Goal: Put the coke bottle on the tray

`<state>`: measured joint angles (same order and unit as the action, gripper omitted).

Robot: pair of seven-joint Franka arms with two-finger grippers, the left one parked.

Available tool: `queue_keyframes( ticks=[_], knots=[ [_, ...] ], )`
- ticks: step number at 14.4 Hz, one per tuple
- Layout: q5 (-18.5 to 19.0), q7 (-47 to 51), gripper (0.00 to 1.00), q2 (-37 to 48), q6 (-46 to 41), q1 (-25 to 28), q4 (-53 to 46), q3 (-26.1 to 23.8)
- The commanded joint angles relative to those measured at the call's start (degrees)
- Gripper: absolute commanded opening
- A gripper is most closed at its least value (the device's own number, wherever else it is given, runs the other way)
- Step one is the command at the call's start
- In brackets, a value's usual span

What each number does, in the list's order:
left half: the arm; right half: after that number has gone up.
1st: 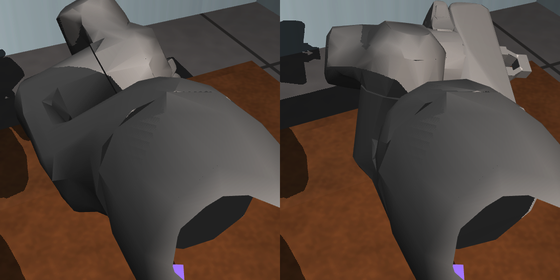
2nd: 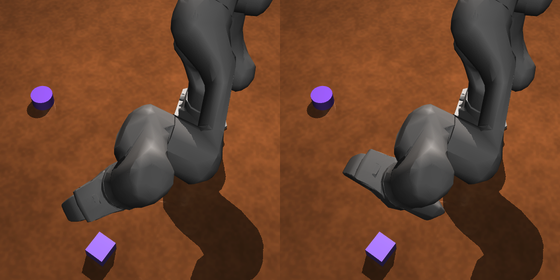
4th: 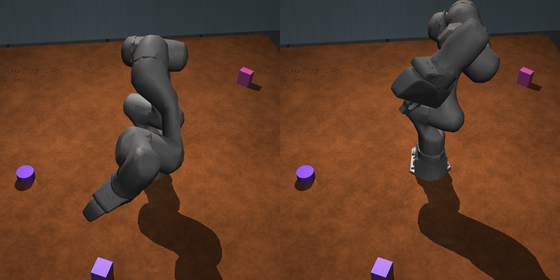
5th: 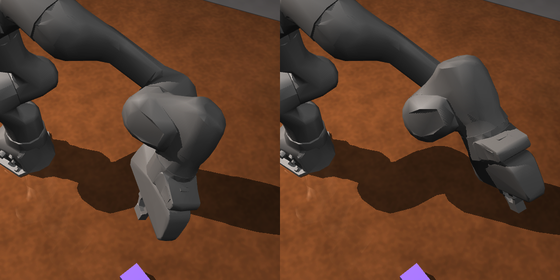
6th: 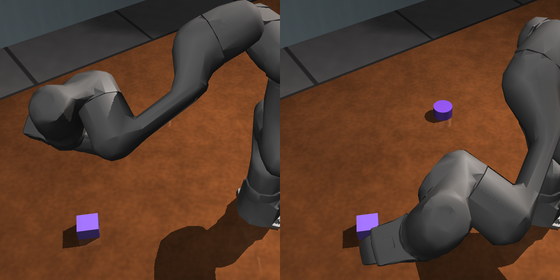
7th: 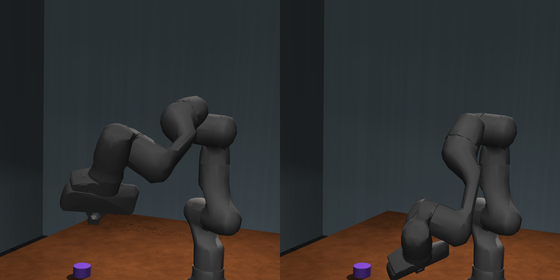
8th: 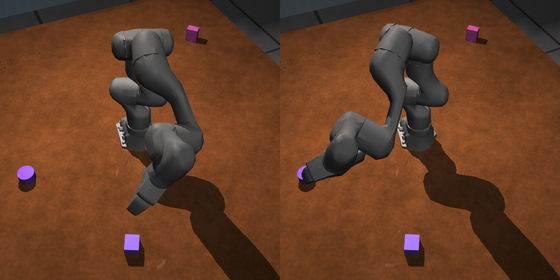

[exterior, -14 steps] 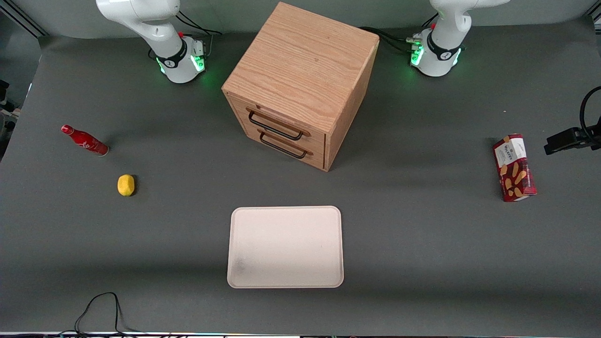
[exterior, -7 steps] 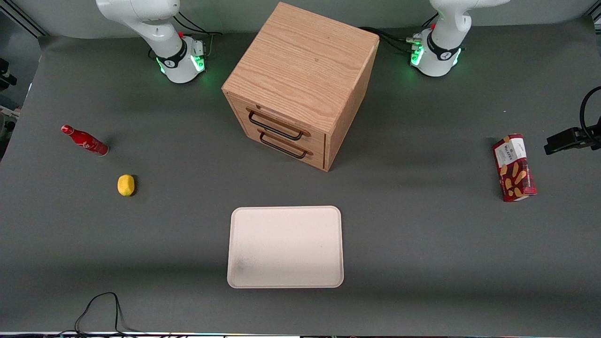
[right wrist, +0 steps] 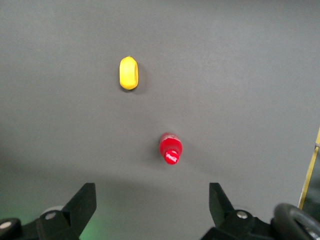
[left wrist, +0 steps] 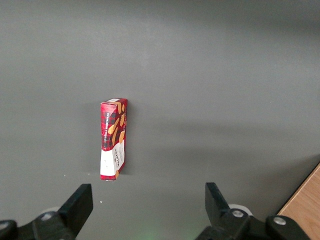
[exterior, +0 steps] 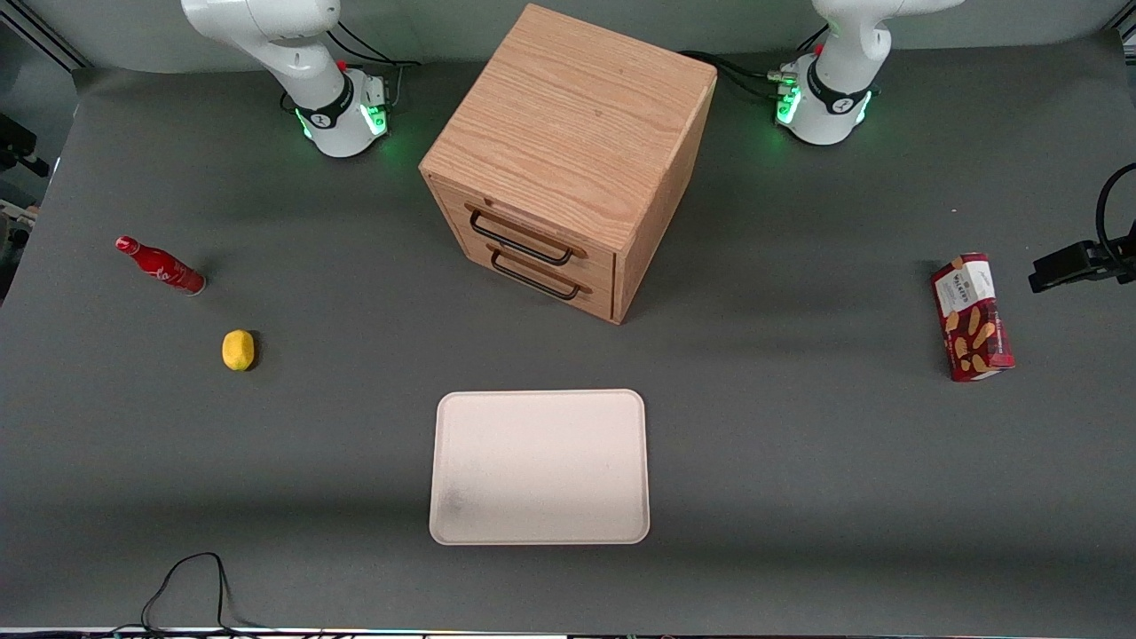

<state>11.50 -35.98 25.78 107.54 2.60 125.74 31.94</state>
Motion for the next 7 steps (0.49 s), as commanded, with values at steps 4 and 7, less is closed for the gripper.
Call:
queue_keyframes(
  ticks=[4,7],
  knots=[
    [1.15,-1.02,1.00,-2.49,12.49,0.30,8.62,1.98],
    [1.07,-1.63,1.00,-2.84,21.45,0.21,15.74,4.53]
  ],
)
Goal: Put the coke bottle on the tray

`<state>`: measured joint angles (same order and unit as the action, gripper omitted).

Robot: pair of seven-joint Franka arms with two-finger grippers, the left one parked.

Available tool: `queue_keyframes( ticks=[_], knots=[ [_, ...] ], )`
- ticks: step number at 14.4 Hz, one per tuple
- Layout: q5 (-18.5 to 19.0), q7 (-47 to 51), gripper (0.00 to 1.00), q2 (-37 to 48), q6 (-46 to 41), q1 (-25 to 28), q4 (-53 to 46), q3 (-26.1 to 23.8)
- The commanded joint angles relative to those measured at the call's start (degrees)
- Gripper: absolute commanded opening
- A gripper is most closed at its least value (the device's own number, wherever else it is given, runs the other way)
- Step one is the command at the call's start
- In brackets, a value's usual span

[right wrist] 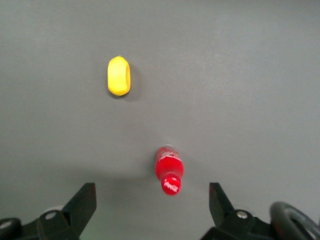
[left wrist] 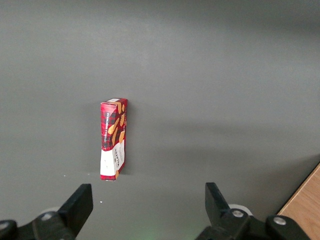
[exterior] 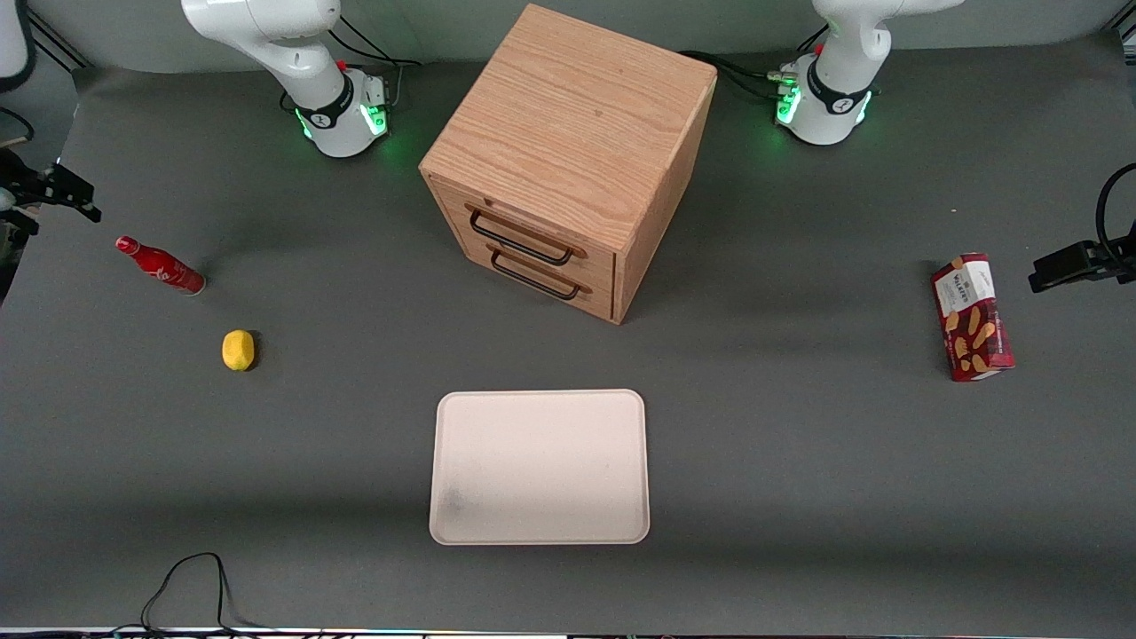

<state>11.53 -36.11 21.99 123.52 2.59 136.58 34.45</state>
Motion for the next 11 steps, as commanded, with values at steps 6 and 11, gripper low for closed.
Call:
queue_keyframes(
  ticks=[6,11],
  knots=[
    [0.25,-7.12,1.00,-3.70,14.36,0.04,8.96,6.15],
    [0.25,-7.39,1.00,-5.89,17.19,-0.04,10.99,6.86]
  ],
)
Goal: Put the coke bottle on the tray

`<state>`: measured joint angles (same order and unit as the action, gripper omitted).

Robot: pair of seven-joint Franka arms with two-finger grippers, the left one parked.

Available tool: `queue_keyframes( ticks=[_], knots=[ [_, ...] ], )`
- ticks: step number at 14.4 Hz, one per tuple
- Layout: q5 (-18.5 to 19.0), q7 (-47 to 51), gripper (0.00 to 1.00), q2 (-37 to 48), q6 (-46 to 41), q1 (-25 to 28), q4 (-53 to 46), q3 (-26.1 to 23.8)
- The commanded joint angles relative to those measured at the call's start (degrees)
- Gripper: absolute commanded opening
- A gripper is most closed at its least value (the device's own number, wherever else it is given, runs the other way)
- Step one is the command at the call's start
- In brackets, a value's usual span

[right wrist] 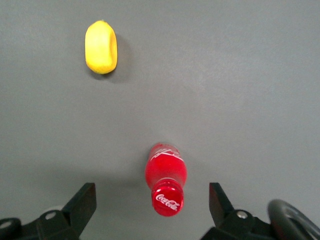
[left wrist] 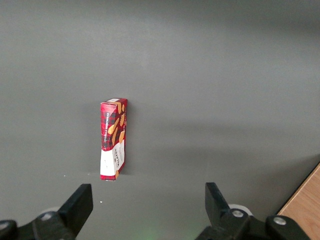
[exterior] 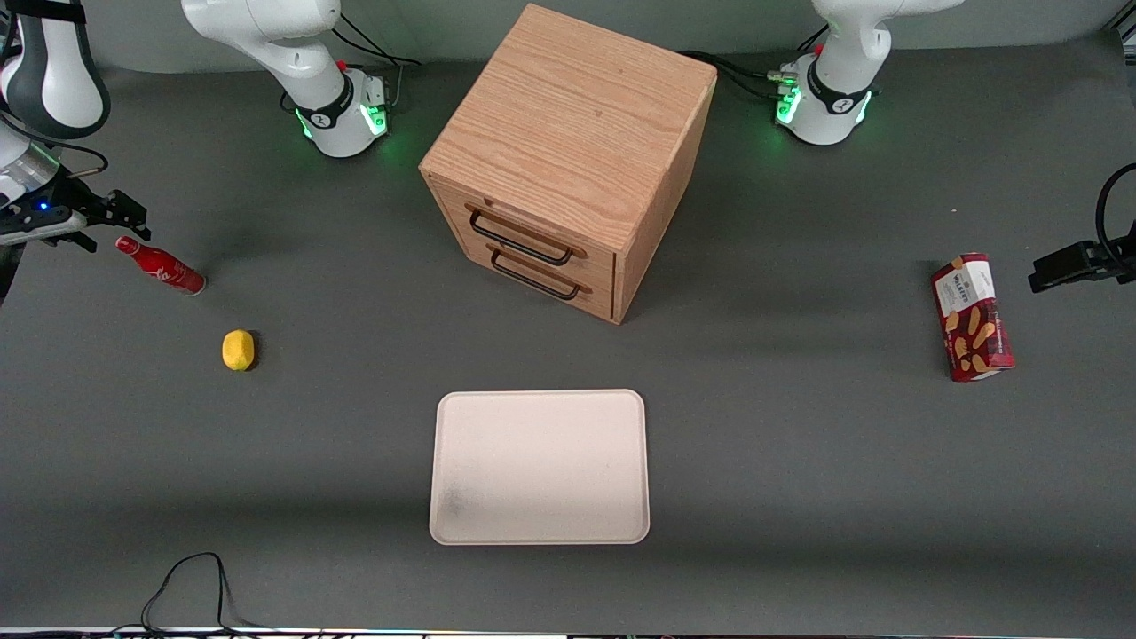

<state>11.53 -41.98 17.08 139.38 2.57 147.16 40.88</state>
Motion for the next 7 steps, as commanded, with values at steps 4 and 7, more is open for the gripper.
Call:
queue_keyframes(
  ticks=[4,7],
  knots=[
    [-1.06,-3.62,1.00,-3.63,2.12,-0.02,0.41,0.43],
    [-9.40,-11.35,1.00,-7.49,3.88,-0.11,0.33,0.43]
  ],
)
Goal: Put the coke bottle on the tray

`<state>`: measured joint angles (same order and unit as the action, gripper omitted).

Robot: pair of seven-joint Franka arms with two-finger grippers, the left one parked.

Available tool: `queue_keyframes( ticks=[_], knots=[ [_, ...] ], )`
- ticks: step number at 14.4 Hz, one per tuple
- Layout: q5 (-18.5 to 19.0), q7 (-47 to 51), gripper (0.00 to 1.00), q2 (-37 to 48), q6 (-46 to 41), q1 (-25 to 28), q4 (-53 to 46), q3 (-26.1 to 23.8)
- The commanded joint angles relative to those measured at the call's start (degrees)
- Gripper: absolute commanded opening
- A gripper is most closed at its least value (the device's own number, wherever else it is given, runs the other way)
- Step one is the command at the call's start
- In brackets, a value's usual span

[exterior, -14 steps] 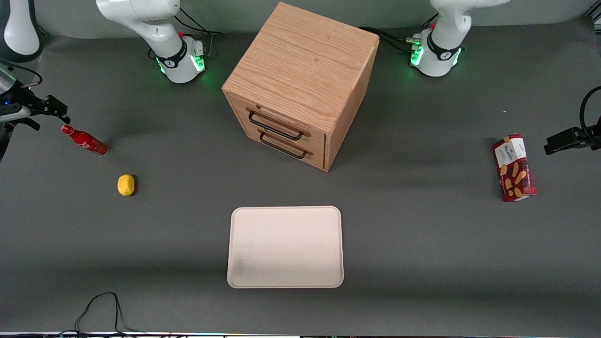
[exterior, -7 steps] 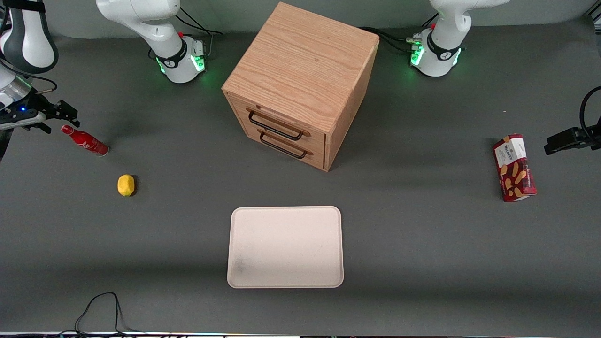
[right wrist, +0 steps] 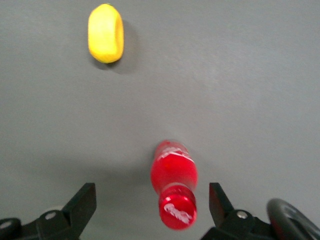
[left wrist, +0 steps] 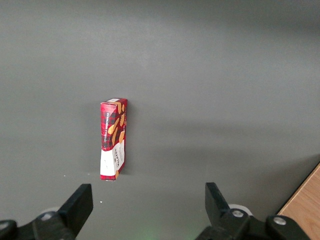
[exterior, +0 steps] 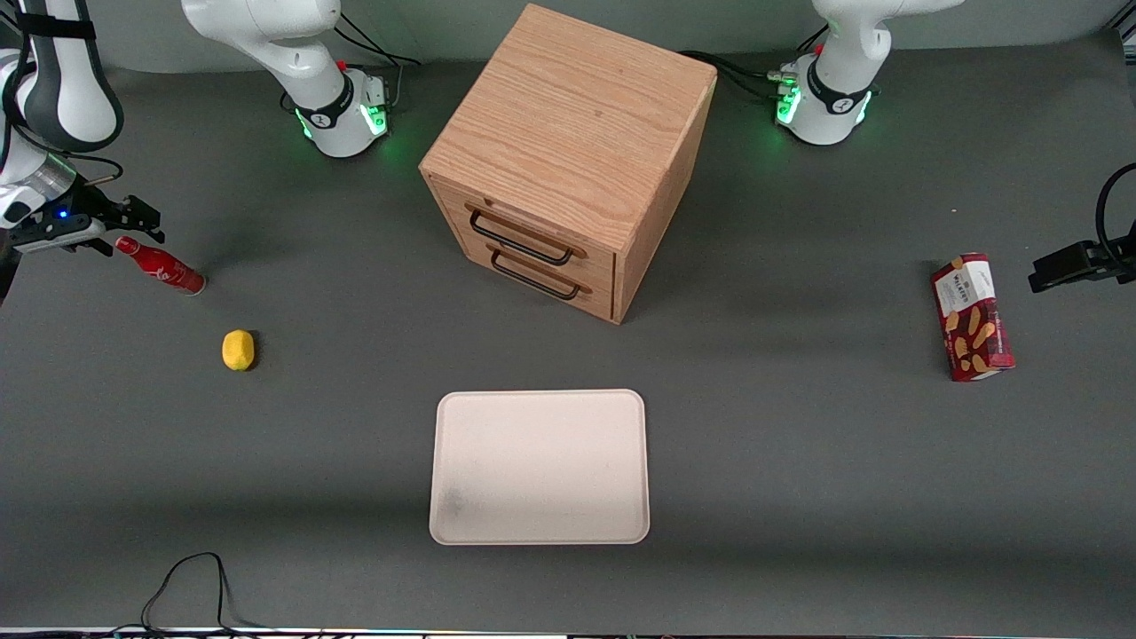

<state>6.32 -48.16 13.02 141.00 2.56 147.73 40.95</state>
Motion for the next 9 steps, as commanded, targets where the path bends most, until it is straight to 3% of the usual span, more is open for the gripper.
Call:
queue_keyframes(
  ticks=[1,9],
  knots=[
    [-4.21,-5.28,1.00,-3.62,2.69,-0.10,-0.25,0.36],
    [-3.60,-5.63,1.00,-2.91,2.44,-0.18,-0.60,0.18]
  ],
)
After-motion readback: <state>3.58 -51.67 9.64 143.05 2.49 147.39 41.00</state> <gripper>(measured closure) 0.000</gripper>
